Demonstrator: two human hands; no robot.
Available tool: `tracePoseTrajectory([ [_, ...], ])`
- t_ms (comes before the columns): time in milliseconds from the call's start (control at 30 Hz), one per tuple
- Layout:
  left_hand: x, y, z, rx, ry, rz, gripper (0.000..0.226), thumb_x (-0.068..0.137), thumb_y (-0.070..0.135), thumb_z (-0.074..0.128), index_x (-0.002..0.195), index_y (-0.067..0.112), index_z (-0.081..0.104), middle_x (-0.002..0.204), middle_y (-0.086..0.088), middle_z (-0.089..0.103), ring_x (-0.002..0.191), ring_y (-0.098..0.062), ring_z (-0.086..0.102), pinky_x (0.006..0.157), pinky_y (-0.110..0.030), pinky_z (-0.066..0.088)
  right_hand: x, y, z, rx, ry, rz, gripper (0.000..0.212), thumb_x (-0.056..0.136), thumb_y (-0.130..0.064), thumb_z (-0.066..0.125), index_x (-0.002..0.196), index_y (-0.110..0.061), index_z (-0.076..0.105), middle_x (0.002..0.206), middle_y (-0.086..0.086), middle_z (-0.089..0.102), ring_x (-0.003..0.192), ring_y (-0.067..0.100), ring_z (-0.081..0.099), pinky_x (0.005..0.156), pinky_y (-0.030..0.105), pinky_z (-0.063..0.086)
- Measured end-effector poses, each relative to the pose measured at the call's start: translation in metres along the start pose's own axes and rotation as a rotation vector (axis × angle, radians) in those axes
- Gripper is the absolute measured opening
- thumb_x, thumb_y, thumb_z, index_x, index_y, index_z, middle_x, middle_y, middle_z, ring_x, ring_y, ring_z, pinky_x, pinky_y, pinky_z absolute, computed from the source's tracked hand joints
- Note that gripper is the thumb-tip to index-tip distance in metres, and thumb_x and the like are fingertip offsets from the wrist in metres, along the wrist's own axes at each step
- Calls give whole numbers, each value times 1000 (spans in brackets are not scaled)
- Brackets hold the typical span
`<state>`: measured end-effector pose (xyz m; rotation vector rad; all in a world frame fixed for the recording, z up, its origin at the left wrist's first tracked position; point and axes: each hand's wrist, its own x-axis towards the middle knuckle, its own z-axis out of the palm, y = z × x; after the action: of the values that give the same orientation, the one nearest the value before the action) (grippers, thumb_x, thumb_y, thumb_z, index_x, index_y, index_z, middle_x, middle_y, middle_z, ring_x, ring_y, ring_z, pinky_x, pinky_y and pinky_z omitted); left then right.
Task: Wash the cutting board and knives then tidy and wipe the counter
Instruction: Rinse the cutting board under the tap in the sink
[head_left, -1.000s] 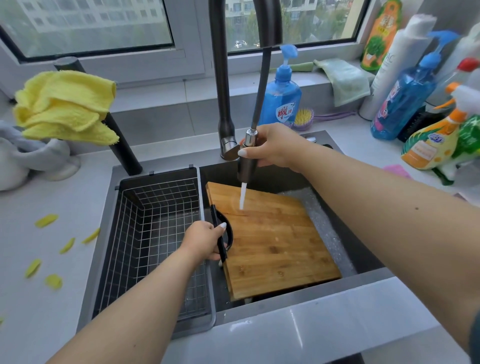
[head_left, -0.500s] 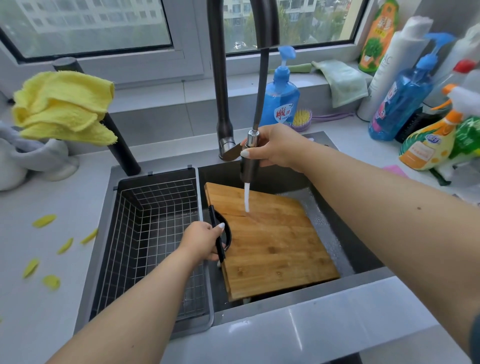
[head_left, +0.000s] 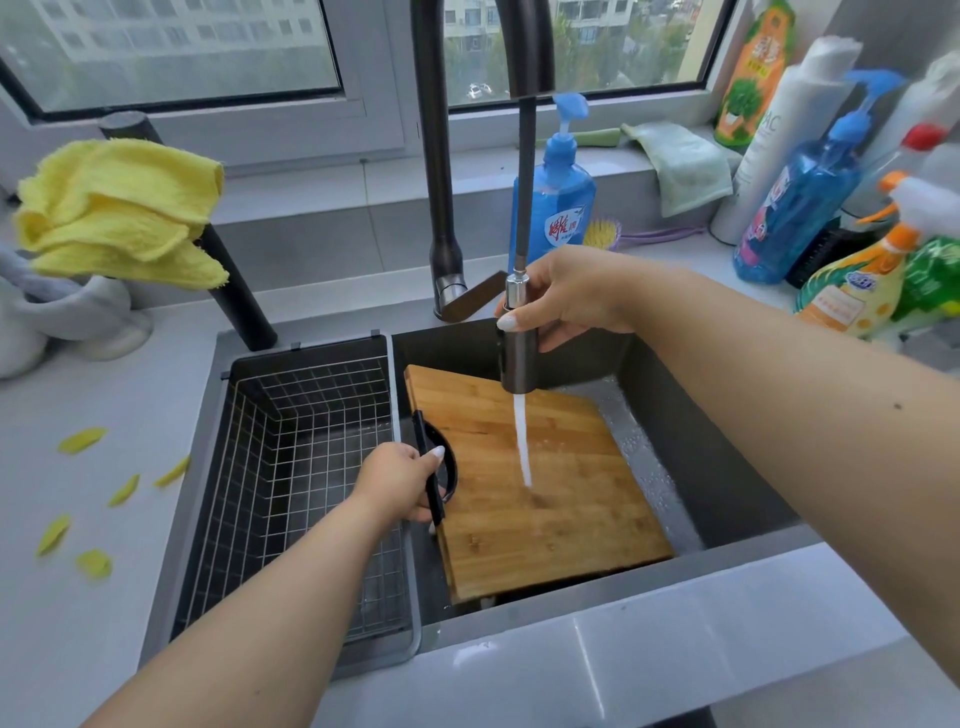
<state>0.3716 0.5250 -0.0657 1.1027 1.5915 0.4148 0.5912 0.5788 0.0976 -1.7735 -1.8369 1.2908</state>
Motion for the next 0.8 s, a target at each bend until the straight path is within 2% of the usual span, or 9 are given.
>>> tracePoseTrajectory([
  [133,1,0,0,-3,3,-5,28,94,30,58,87,4,56,74,-16,71,58,-23,69,50,-30,55,1,-2,13,58,54,-41,33,82,-24,72,112,-10,64,102,5,69,94,18,69,83,35,59],
  [233,0,-1,-1,-10,3,-6,27,94,30,57,88,4,56,75,-17,71,60,-24,69,51,-31,55,-2,-6,17,117,-13,-38,33,83,-21,71,112,-7,63,102,7,70,93,19,70,83,36,59],
  [500,-2,1,0,-11,8,5,25,95,28,57,86,5,54,73,-17,69,56,-22,68,48,-29,54,-5,-3,16,104,-36,-38,33,83,-22,71,112,-7,64,103,7,71,94,19,70,82,35,59],
  [667,-2,1,0,4,12,13,24,94,29,58,87,6,55,74,-16,70,56,-22,68,47,-28,53,6,4,20,-59,154,-89,32,83,-30,71,107,-11,64,98,5,69,91,18,68,82,36,59],
  [800,-3,2,0,-4,5,3,26,95,29,57,86,5,55,77,-17,69,59,-24,68,47,-29,54,12,3,24,-225,354,-159,28,86,-34,69,101,-12,63,91,4,66,86,16,63,73,26,53],
])
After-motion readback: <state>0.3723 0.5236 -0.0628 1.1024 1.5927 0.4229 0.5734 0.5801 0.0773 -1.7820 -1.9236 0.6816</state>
